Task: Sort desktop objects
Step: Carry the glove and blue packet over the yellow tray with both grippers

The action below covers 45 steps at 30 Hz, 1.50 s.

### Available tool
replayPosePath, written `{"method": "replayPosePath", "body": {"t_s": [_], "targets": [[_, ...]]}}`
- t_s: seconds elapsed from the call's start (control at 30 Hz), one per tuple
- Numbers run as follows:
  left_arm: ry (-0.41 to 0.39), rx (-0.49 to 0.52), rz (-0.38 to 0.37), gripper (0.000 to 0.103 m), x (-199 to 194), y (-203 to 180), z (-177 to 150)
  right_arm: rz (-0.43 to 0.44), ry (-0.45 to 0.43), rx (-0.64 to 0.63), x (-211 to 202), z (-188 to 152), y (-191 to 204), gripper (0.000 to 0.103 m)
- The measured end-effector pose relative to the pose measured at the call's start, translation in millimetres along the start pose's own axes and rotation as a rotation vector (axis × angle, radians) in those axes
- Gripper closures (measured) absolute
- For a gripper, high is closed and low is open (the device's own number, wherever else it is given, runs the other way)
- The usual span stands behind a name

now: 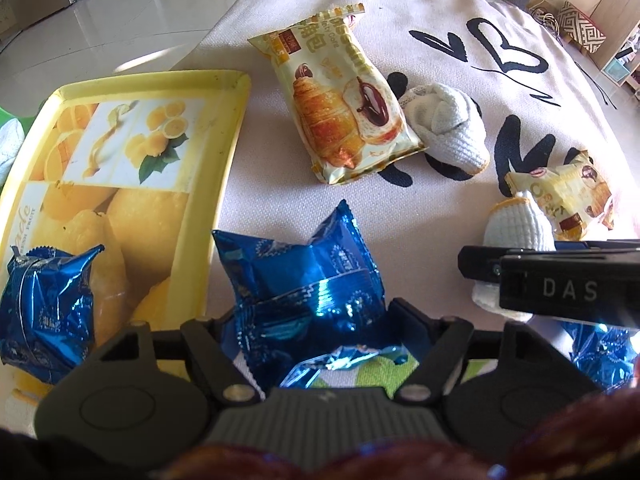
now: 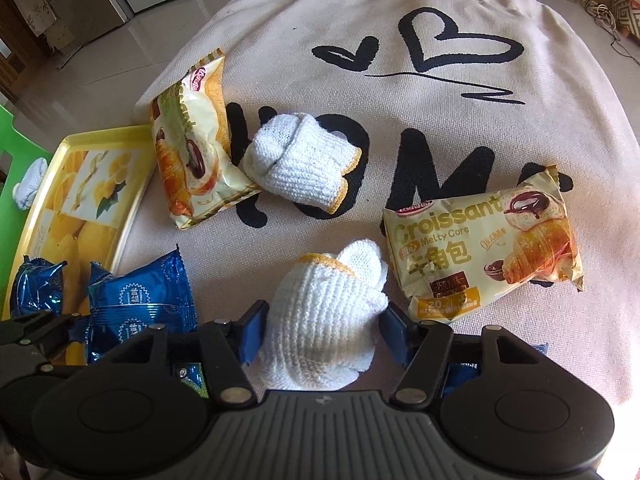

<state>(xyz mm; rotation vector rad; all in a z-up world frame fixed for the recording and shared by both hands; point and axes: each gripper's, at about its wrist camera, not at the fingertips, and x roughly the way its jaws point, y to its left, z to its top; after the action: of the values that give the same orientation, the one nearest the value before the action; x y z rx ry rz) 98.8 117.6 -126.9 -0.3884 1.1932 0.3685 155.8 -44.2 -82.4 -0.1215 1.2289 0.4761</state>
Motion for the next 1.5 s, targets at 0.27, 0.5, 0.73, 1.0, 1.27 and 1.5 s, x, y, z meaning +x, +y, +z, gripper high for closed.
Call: {"method": "replayPosePath", "body": {"t_s": [0.27, 0.5, 0.73, 1.0, 1.27, 1.5], "targets": [[-0.018, -0.026, -0.043, 0.030, -7, 9, 4, 0.051, -0.024, 0.079, -13, 11, -11, 0.041], [-0.025, -0.034, -0.045, 0.030, -13, 12, 3, 0.059, -0.034, 0.091, -13, 11, 0, 0.041], [-0.048, -0.051, -0.042, 0.030, -24, 20, 4, 0.080, -0.037, 0.095, -10, 14, 3, 0.042], [-0.087, -0.105, -0.037, 0.030, -40, 40, 12, 0.115, -0.051, 0.117, -15, 14, 7, 0.042], [-0.145, -0.197, -0.023, 0.030, -59, 78, 26, 0.193, -0.064, 0.122, -13, 19, 23, 0.042], [-0.177, -0.288, -0.014, 0.030, -68, 111, 37, 0.264, -0.076, 0.097, -10, 23, 44, 0.042]]}}
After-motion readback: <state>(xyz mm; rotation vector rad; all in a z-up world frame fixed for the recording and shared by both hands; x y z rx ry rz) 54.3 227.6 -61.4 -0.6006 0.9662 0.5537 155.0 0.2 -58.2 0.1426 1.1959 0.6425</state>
